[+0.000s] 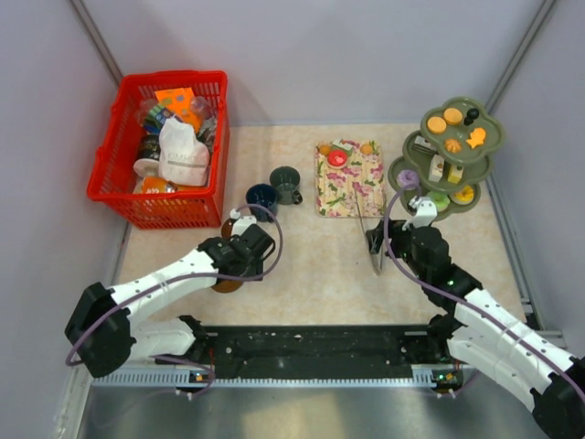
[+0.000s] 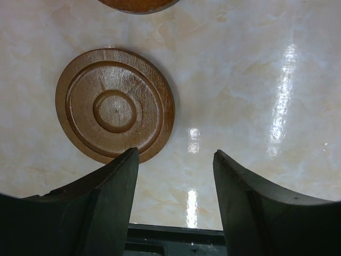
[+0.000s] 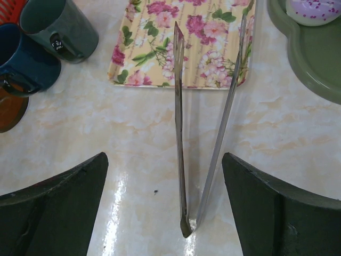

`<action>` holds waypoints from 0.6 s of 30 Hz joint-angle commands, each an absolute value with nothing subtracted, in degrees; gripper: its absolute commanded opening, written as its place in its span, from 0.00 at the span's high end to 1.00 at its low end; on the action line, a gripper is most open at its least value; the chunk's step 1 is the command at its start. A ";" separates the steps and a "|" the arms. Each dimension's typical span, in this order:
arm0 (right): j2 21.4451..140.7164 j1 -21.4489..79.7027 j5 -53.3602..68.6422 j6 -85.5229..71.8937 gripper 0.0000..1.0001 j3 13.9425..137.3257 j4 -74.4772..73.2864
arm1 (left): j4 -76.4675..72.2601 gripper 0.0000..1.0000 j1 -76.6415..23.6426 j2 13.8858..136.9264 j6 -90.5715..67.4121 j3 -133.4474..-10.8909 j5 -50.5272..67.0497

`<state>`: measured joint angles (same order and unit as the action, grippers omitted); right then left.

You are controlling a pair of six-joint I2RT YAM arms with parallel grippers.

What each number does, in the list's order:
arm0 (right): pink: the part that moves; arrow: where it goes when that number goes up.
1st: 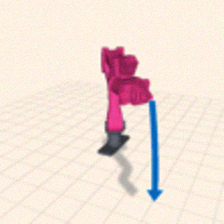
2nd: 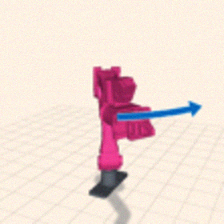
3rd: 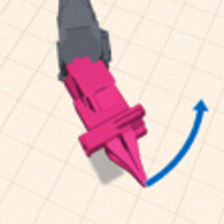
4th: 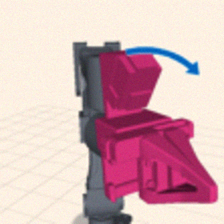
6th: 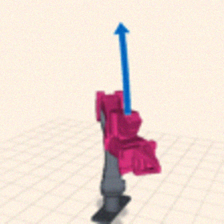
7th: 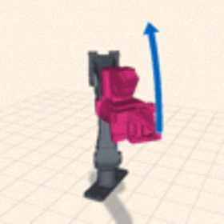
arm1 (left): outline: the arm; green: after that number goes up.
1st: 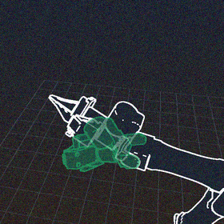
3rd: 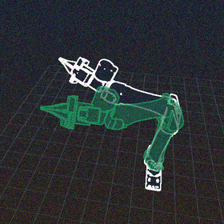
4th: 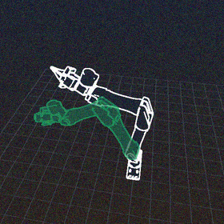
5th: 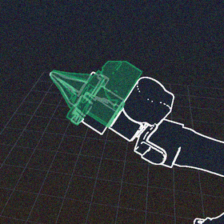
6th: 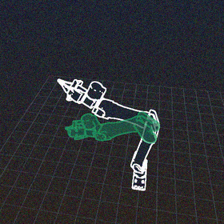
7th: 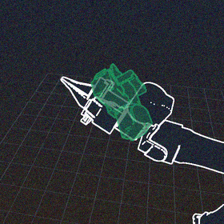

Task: Serve the afternoon tea
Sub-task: Move the coaster to the center of the board.

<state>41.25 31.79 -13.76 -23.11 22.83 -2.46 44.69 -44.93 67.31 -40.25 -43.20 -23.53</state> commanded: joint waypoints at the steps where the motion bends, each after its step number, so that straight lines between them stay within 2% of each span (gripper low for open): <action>1: 39.99 32.43 -14.50 -23.12 0.12 22.85 1.58 | 38.95 0.36 -43.78 69.43 -40.35 -41.58 -26.20; 9: 38.76 32.52 -15.29 -23.47 0.11 22.06 1.49 | 30.41 0.32 -33.58 69.87 -37.71 -35.86 -15.74; 18: 38.15 32.34 -15.82 -23.29 0.11 22.06 1.32 | 30.32 0.32 -32.43 72.68 -37.35 -35.51 -13.80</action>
